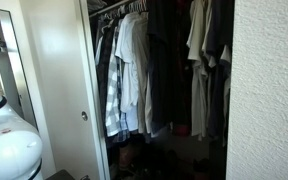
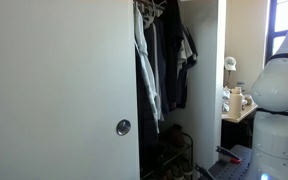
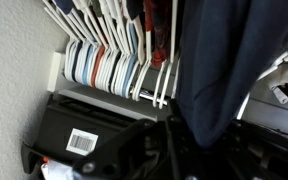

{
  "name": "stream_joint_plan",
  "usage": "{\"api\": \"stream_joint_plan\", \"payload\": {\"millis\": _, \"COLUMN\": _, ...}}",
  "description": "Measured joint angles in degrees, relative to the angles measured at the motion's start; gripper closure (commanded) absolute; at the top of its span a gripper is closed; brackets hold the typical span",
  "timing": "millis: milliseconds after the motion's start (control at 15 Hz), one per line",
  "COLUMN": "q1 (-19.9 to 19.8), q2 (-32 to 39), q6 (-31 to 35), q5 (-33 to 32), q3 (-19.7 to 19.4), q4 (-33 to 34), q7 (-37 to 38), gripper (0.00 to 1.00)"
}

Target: Take the hanger with the black shirt and hang it more to the right

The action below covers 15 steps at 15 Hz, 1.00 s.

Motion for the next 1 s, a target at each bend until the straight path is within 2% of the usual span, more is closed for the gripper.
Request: {"api": "stream_joint_plan", "payload": {"millis": 1000, "q1": -0.57, "q2": 5.72, "q6": 2.18, "q5": 2.03, "q3": 0.02, "q4": 4.63, "q7": 0.03, "gripper": 0.97}}
